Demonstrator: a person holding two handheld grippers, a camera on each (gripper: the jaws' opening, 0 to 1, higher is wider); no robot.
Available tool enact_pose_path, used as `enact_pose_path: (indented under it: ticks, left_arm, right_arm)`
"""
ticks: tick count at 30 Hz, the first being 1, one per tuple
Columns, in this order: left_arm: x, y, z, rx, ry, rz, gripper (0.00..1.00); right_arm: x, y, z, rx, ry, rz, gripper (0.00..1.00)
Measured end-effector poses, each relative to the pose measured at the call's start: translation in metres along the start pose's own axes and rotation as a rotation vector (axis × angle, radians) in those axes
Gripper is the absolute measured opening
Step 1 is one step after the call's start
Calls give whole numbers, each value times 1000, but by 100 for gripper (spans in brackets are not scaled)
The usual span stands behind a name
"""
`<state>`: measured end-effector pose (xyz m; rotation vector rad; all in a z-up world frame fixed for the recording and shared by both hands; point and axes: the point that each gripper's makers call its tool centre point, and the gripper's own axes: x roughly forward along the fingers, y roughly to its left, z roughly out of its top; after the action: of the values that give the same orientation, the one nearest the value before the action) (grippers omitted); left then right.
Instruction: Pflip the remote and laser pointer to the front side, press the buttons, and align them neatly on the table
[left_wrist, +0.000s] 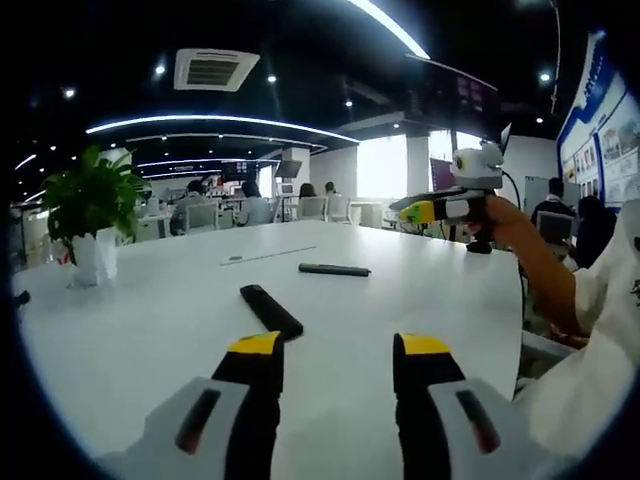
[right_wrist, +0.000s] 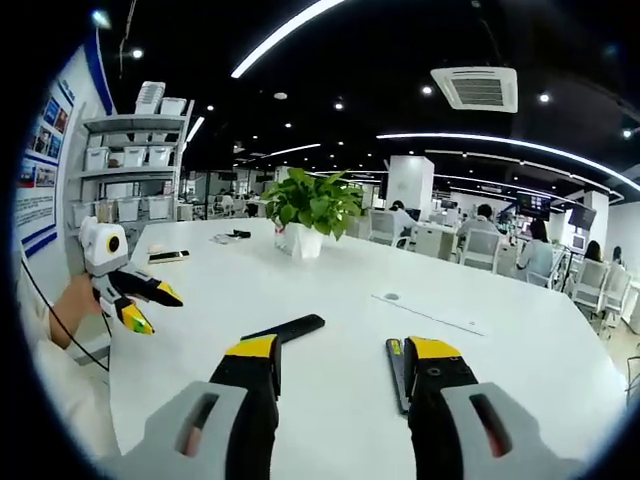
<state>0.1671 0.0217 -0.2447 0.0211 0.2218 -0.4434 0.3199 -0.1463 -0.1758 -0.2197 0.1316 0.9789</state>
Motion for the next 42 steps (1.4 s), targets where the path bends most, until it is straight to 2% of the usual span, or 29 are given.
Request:
enact_pose_path:
  ticks: [2, 5, 8, 9, 17, 18, 20, 26, 31, 37, 39, 42]
  left_arm:
    - [1, 0, -2, 5, 7, -3, 45]
    - [2, -1, -3, 10, 16, -7, 45]
    - [2, 0, -3, 11, 18, -7, 44]
    - [2, 3, -2, 11, 17, 0, 44]
    - [2, 3, -3, 20, 23, 5, 44]
    - [3, 3, -3, 19, 24, 7, 43]
    - [4, 3, -4, 17, 26, 8, 43]
    - [8, -1, -7, 19, 34, 4, 43]
    - [8, 2, -9, 21, 46, 14, 42]
    - [10, 2, -6, 17, 39, 13, 42]
    - [10, 3, -6, 16, 41, 15, 38]
    - [9, 6, -5, -11, 17, 24, 38]
  right_arm:
    - [4, -1, 2, -2, -17, 15, 54]
    - [7, 4, 4, 91, -36, 60, 59]
    - [7, 2, 3, 95, -34, 56, 57]
    - [11, -8, -4, 97, -15, 25, 57]
    - [13, -12, -18, 46, 38, 28, 56]
    - [13, -15, -21, -34, 61, 7, 55]
    - [13, -19, -22, -81, 66, -16, 53]
    - [20, -20, -26, -77, 90, -9, 52]
    - [26, -22, -24, -113, 101, -4, 52]
    - [34, -28, -24, -122, 117, -1, 52]
    - [37, -31, -25, -125, 124, -2, 52]
    - [40, -32, -27, -113, 127, 6, 50]
